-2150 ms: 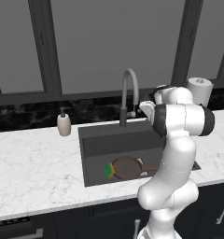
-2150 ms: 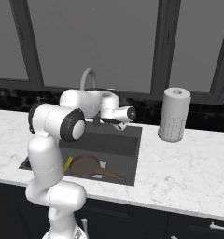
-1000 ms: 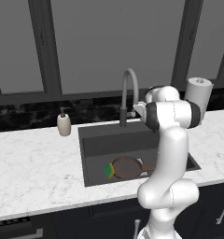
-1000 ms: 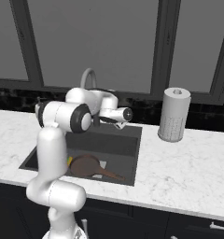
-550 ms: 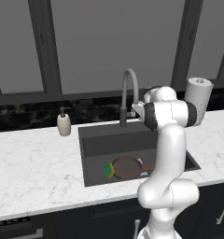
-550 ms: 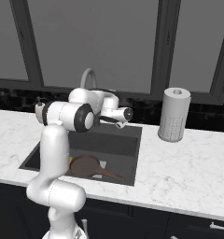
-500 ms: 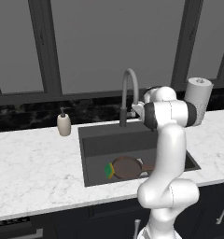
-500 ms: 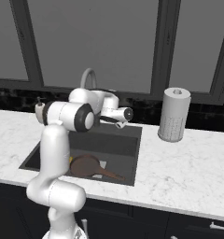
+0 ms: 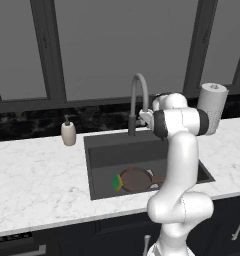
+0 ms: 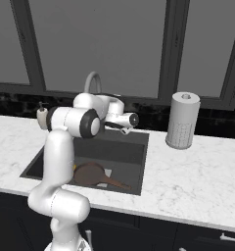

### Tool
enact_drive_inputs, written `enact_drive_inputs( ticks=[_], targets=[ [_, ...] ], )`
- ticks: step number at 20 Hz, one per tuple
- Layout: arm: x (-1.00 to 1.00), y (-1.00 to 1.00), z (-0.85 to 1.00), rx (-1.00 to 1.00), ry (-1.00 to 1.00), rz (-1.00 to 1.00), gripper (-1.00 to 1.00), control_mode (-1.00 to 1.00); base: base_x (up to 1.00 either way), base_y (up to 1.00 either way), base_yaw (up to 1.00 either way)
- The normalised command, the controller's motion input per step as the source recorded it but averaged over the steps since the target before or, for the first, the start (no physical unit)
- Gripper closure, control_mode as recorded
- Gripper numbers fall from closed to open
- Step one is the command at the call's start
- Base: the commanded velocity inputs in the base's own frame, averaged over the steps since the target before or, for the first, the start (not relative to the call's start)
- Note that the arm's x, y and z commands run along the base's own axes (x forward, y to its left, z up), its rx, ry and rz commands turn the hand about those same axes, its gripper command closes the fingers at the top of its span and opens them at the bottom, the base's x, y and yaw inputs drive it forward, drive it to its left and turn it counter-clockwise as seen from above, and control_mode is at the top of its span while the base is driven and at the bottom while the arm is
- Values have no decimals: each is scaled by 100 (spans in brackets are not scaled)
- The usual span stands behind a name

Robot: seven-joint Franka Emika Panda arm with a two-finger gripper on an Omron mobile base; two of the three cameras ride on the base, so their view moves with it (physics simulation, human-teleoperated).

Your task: Pick the pan and sponge and place them into the sink. Then turn on the water.

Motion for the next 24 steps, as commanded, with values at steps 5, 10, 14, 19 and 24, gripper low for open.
enact_drive_inputs(
  ticks=[5,10,14,19,24],
  targets=[
    [8,-1,-1,1,0,0,100,-100,0,0,0],
    [0,0,0,1,0,0,100,-100,0,0,0],
    [1,0,0,16,0,0,100,-100,0,0,0],
    [6,-3,0,34,0,-2,100,-100,0,0,0],
    [11,-7,0,36,0,-7,100,-100,0,0,0]
  ],
)
